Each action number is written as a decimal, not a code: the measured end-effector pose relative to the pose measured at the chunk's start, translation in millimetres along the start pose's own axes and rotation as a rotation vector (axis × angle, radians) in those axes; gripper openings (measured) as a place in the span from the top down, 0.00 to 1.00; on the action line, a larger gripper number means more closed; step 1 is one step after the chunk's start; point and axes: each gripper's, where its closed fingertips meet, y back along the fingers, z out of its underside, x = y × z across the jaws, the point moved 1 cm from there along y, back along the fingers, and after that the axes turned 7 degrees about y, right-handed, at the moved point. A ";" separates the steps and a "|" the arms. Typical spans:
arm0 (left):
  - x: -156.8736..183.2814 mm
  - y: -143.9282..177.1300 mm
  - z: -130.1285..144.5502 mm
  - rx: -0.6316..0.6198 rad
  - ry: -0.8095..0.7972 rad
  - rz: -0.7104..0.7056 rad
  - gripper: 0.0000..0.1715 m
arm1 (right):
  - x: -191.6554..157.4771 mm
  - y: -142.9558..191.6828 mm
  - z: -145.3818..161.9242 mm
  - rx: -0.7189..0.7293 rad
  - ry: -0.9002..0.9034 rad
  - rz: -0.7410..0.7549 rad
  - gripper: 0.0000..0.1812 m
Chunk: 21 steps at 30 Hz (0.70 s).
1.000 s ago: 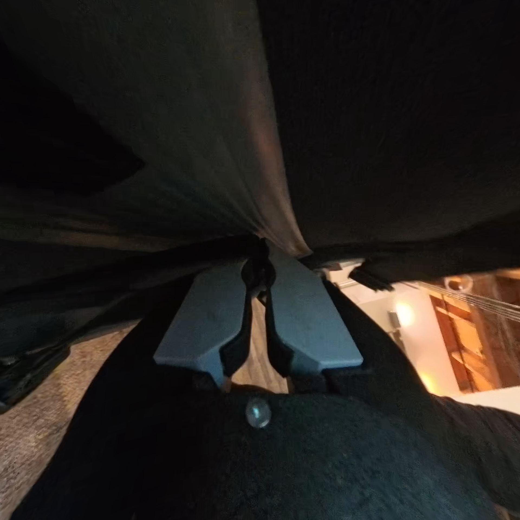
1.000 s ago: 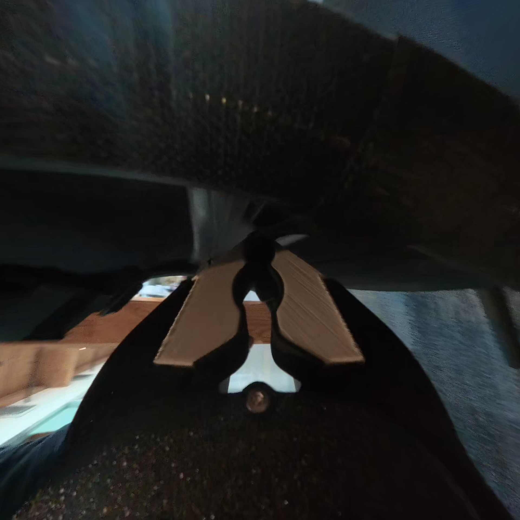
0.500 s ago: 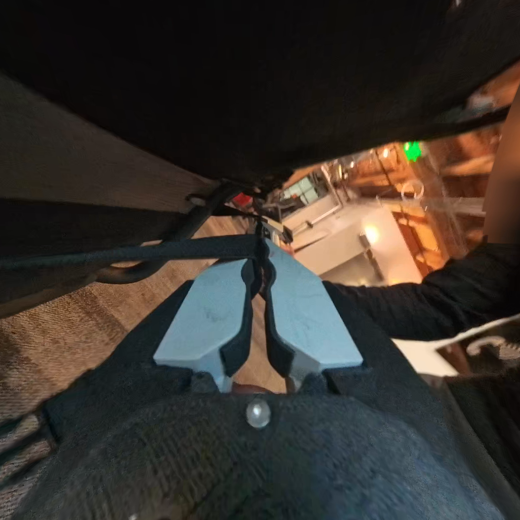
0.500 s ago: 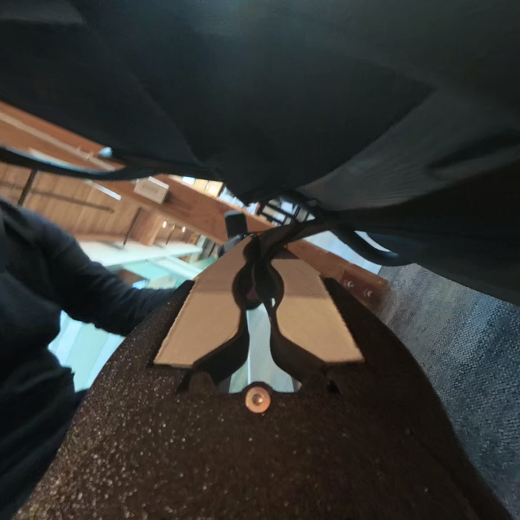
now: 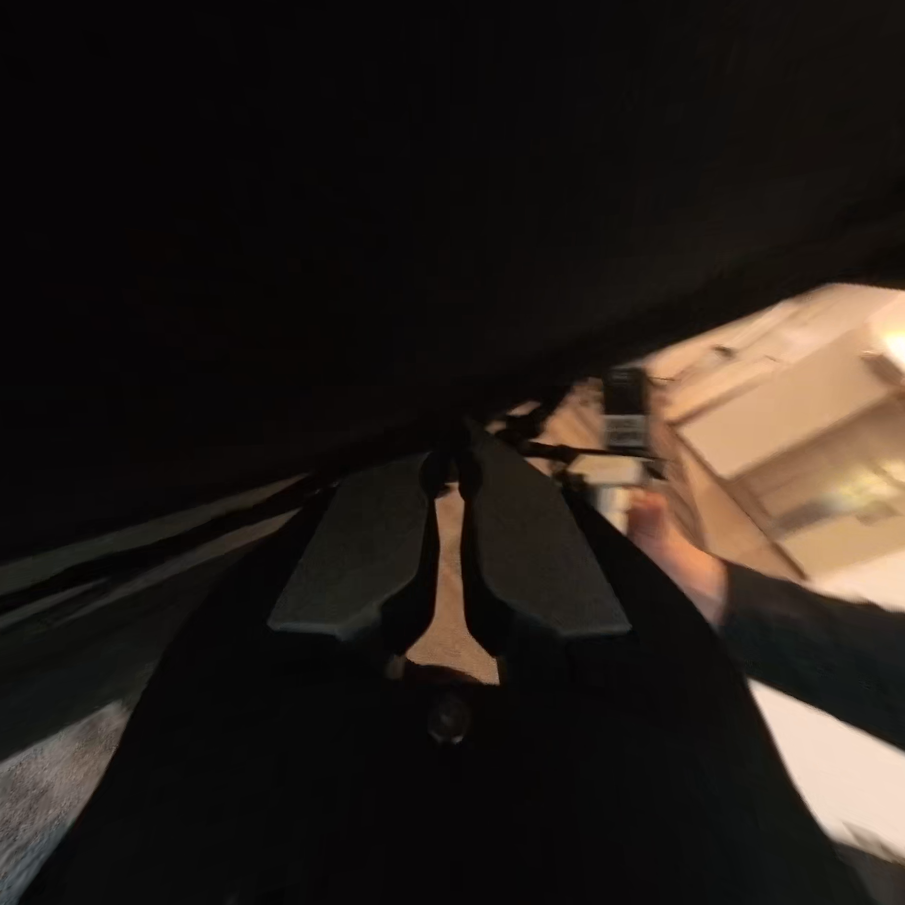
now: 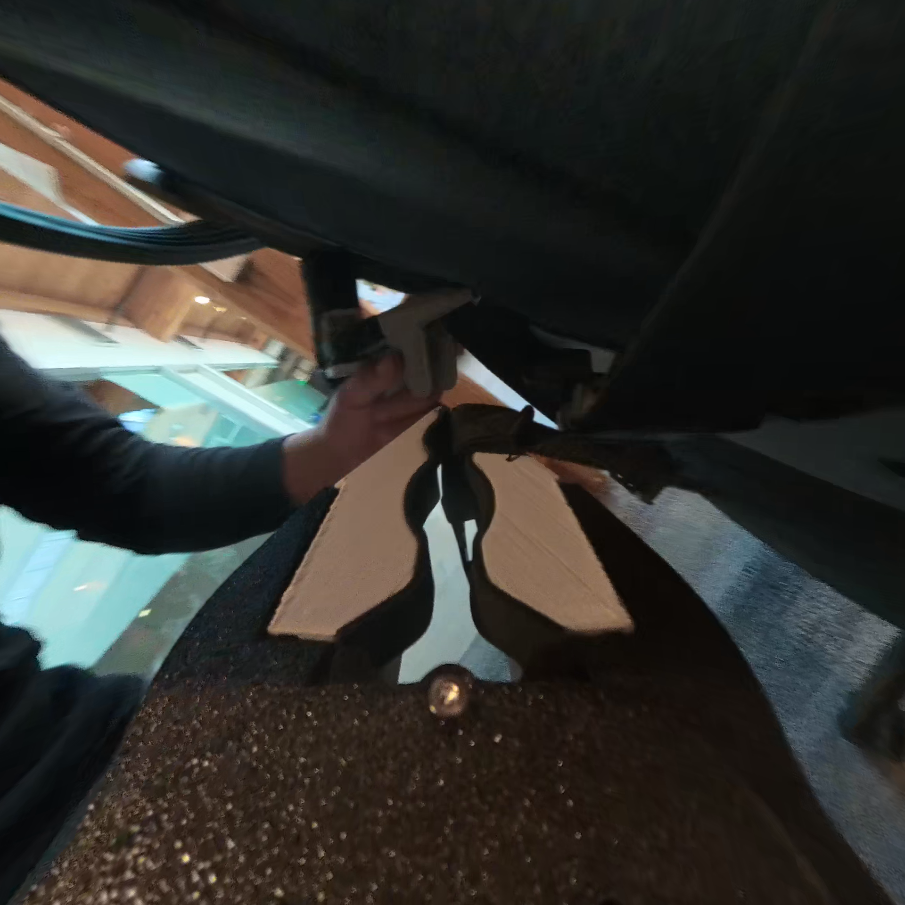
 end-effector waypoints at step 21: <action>-107.5 89.2 128.7 -0.088 0.198 -0.256 1.00 | 89.4 50.6 35.3 -0.053 -0.154 0.197 1.00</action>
